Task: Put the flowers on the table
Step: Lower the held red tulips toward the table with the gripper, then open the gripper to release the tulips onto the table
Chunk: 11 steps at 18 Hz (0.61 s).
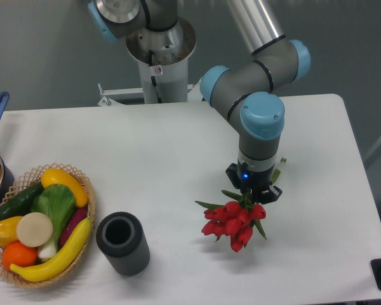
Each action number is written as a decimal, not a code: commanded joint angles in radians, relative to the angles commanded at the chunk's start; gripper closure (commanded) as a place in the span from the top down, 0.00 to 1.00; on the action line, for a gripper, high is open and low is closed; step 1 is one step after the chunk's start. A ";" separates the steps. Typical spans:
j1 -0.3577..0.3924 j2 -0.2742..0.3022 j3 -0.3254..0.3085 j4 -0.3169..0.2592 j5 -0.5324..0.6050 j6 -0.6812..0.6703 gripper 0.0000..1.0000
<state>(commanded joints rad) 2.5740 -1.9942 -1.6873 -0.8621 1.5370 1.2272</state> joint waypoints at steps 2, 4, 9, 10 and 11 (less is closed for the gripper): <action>0.000 -0.002 0.000 0.003 0.000 0.002 0.40; 0.000 -0.002 0.000 0.003 0.000 0.002 0.43; 0.000 -0.002 0.000 0.005 -0.002 0.005 0.62; 0.000 0.000 0.000 0.005 -0.002 0.005 0.71; 0.000 0.002 0.000 0.011 -0.002 0.006 0.82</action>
<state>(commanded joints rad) 2.5740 -1.9927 -1.6874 -0.8514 1.5355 1.2333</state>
